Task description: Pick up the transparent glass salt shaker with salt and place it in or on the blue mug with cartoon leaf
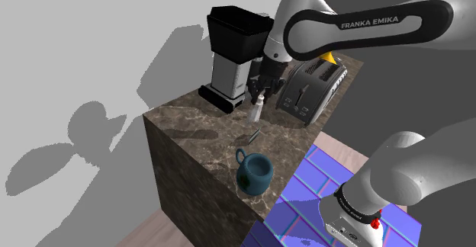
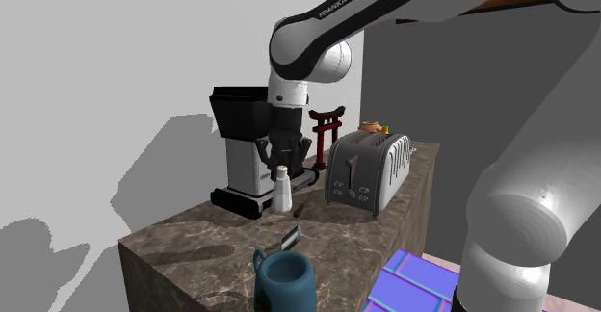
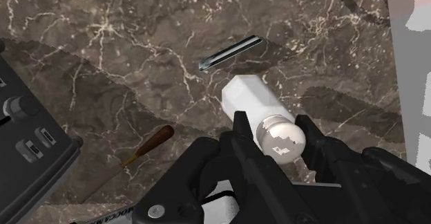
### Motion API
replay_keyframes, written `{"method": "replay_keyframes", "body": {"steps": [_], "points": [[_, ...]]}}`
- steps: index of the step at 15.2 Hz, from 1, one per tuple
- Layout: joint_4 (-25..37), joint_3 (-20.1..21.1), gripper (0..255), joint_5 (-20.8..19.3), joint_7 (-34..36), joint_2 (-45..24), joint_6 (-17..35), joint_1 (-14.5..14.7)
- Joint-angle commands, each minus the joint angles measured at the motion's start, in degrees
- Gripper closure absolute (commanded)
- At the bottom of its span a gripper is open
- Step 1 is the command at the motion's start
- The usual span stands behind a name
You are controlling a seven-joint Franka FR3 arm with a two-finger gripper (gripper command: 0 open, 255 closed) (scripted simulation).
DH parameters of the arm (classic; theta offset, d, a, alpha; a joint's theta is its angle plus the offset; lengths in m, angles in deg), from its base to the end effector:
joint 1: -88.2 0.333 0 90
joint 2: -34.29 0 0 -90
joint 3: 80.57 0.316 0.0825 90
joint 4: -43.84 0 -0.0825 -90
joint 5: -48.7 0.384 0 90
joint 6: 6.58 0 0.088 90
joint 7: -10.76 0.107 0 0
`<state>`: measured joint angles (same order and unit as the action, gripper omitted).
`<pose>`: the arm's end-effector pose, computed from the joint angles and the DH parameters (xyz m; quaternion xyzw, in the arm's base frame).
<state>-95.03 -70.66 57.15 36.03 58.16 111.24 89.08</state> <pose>0.4153 0.0901 0.4626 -0.9855 0.1650 -0.0124 0.0366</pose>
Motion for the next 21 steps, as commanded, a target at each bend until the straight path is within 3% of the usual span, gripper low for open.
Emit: {"method": "replay_keyframes", "body": {"steps": [1,13,21], "points": [[1.18,-0.12,255,-0.09,0.08,0.49,-1.70,-0.03],[8.98,-0.72,255,-0.61,0.63,1.87,-10.86,-0.24],[5.46,5.35,255,3.62,9.42,11.33,-15.68,4.24]]}}
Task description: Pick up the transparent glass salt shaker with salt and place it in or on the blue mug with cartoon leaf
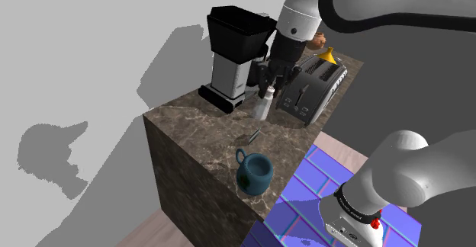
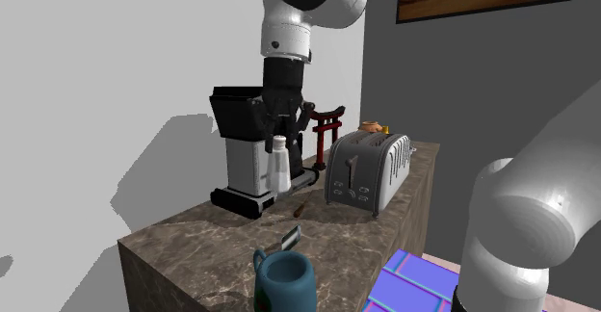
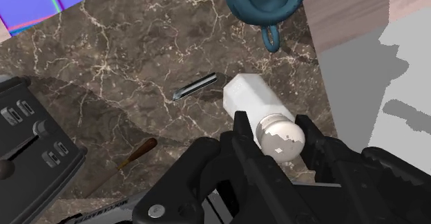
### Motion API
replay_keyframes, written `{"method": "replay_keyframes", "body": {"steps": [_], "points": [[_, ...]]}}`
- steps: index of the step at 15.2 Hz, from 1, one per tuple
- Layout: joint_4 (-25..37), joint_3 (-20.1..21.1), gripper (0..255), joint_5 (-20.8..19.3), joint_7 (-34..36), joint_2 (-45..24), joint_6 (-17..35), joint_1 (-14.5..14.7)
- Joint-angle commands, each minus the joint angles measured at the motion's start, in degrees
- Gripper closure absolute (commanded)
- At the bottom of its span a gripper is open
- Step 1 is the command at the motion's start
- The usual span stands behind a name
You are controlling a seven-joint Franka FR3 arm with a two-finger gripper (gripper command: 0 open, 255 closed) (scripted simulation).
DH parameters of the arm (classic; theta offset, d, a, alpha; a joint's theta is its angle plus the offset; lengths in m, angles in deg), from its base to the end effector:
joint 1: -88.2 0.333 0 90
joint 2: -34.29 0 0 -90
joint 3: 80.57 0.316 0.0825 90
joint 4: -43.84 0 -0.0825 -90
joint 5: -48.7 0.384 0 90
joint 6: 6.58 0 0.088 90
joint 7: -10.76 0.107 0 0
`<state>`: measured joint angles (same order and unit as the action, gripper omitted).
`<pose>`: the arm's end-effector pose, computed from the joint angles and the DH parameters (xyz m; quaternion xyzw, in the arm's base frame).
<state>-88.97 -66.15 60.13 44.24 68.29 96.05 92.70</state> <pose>0.3528 0.1550 0.5544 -0.9856 0.1644 -0.0127 0.0369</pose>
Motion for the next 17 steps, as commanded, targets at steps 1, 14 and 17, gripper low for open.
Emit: {"method": "replay_keyframes", "body": {"steps": [1,14,17], "points": [[-0.74,1.66,255,1.24,2.39,2.15,-1.14,1.20],[-5.84,7.63,255,5.80,8.91,6.89,0.42,4.86],[-8.09,8.12,255,6.26,8.72,6.90,2.67,5.05]]}}
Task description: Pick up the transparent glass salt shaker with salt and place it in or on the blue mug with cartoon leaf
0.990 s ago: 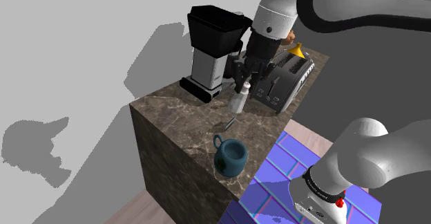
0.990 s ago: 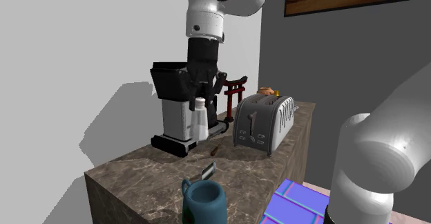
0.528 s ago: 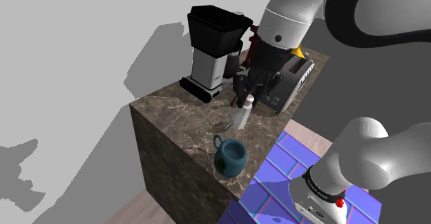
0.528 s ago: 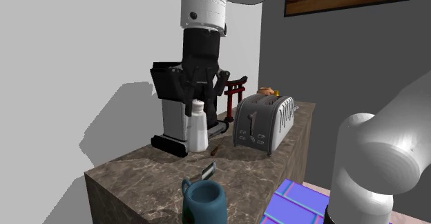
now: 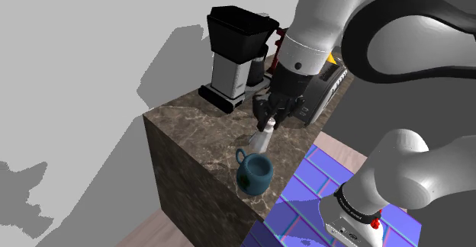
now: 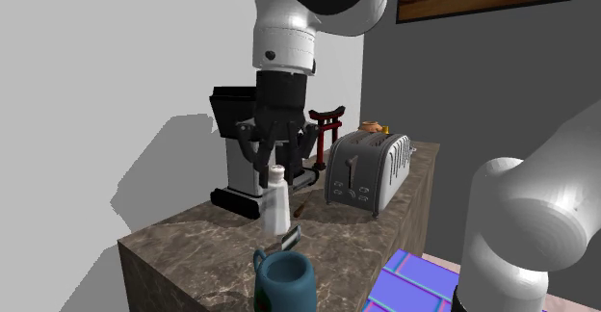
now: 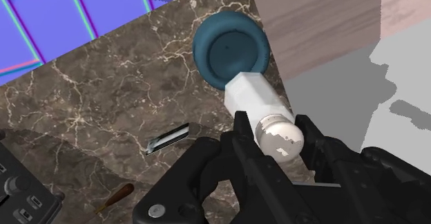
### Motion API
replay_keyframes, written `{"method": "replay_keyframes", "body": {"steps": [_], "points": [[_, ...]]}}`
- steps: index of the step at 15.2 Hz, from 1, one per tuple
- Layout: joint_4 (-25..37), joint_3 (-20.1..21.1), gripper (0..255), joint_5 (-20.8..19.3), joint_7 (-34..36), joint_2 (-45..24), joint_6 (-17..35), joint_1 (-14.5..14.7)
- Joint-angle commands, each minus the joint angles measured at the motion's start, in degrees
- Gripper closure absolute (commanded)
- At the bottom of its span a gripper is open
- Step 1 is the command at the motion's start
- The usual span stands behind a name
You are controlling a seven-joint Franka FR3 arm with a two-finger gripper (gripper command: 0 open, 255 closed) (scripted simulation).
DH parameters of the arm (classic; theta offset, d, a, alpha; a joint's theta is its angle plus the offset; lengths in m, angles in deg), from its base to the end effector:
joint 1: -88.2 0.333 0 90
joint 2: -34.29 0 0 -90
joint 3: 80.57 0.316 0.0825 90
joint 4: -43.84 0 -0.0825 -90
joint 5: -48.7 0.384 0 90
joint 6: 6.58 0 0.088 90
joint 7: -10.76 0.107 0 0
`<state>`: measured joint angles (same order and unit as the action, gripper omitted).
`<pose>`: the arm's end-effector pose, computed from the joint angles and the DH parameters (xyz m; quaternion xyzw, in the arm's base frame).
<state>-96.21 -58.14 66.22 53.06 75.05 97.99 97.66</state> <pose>0.2829 0.2267 0.5248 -0.9856 0.1650 -0.0120 0.0364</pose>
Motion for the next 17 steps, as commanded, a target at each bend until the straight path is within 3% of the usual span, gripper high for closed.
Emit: {"method": "replay_keyframes", "body": {"steps": [1,10,17], "points": [[-1.58,0.29,255,0.32,-0.17,0.11,1.49,0.15],[-8.05,2.10,255,1.91,-0.74,-0.94,9.00,0.70],[-8.05,2.09,255,1.91,-0.73,-0.94,9.00,0.71]]}}
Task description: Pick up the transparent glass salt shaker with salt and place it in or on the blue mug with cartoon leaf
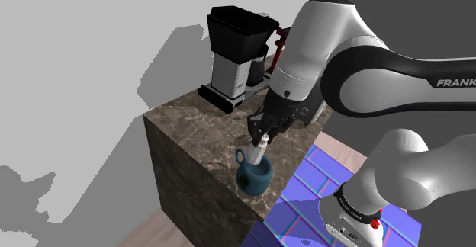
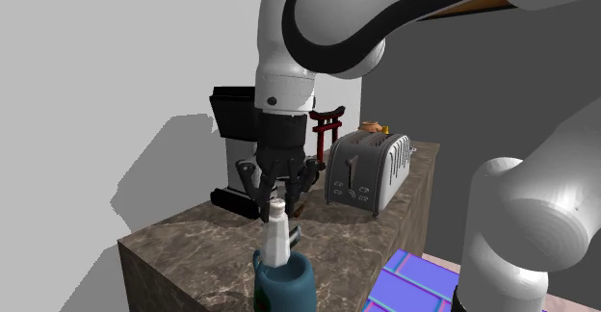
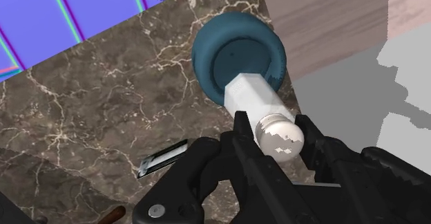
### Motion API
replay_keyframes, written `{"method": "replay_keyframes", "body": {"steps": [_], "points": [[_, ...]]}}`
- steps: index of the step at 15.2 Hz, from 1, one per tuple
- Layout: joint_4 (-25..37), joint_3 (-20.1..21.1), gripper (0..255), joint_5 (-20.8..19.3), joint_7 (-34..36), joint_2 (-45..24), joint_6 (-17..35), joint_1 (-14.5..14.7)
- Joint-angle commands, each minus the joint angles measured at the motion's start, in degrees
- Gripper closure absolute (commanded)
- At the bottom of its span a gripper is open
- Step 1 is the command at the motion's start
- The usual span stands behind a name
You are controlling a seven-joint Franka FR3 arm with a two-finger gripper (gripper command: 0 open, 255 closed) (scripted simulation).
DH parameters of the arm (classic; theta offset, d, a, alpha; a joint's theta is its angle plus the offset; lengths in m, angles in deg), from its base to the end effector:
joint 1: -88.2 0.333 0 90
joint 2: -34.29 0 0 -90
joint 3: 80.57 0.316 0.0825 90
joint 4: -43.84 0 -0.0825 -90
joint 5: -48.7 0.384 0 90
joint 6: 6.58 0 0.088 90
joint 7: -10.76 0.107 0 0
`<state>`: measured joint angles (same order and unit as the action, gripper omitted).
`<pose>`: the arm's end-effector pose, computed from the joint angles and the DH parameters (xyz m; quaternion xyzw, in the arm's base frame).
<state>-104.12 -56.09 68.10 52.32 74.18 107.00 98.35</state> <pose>0.2826 0.2262 0.4661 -0.9855 0.1649 -0.0138 0.0375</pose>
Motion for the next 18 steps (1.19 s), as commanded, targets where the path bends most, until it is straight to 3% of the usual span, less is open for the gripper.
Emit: {"method": "replay_keyframes", "body": {"steps": [1,2,7,11,18], "points": [[-0.14,0.04,255,0.02,0.01,-0.07,-0.01,0.02],[-0.08,0.03,0,0.01,0.01,-0.08,-0.07,0.01],[-0.14,0.04,0,0.02,0.01,-0.07,-0.01,0.02],[5.87,-2.12,0,-1.60,0.29,1.61,-7.76,-0.45],[5.87,-2.13,0,-1.60,0.29,1.61,-7.76,-0.45]]}}
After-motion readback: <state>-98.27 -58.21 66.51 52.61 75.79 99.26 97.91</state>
